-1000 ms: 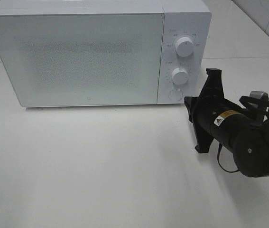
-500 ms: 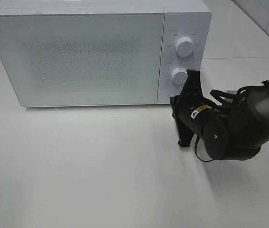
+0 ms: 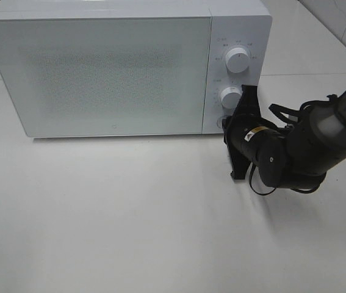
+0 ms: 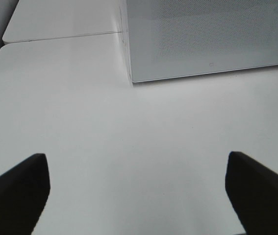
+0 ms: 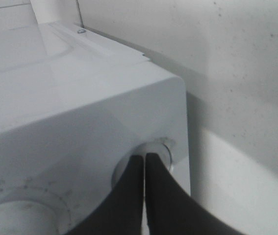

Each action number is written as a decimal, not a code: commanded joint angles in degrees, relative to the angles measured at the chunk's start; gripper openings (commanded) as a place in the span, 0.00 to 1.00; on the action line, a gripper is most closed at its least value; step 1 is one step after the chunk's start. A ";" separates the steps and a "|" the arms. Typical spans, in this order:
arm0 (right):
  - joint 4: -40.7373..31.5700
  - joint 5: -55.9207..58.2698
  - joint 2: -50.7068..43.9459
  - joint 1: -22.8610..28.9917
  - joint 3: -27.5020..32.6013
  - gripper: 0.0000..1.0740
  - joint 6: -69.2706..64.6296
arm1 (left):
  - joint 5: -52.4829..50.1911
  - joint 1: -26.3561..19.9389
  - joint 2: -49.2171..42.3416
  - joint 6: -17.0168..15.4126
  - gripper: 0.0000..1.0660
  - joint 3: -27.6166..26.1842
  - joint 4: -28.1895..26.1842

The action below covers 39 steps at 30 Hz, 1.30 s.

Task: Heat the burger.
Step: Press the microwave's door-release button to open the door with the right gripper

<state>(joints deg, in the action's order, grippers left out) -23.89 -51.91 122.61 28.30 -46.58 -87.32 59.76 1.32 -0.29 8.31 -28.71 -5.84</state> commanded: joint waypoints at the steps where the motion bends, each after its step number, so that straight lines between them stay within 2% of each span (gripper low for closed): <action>1: -0.17 1.20 -0.17 -0.86 -2.01 0.00 2.86 | -0.17 -0.11 -1.09 0.06 0.84 0.17 -0.46; 8: -2.75 0.11 0.97 -0.86 -3.44 0.00 3.38 | -0.17 -0.11 -1.09 0.06 0.84 0.17 -0.34; 14: -3.15 -9.17 -0.29 -0.86 -3.44 0.00 6.07 | -0.17 -0.11 -1.03 0.06 0.84 0.17 -0.34; 26: -4.47 -13.92 -1.95 -0.86 -3.44 0.00 8.82 | -0.17 -0.11 -1.03 0.06 0.84 0.17 -0.34; 30: -4.81 -20.91 -1.95 -0.86 -3.44 0.00 10.03 | -0.17 -0.11 -1.03 0.06 0.84 0.17 -0.34; 35: -7.28 -24.29 -1.95 -0.86 -3.44 0.00 12.78 | -0.17 -0.11 -1.03 0.06 0.84 0.17 -0.34; 39: -7.85 -27.33 -0.34 -0.86 -7.10 0.00 14.21 | -0.17 -0.11 -1.03 0.06 0.84 0.17 -0.34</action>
<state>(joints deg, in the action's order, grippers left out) -28.48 -53.69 122.96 29.11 -48.64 -75.52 59.76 1.32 -0.29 8.31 -28.71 -5.79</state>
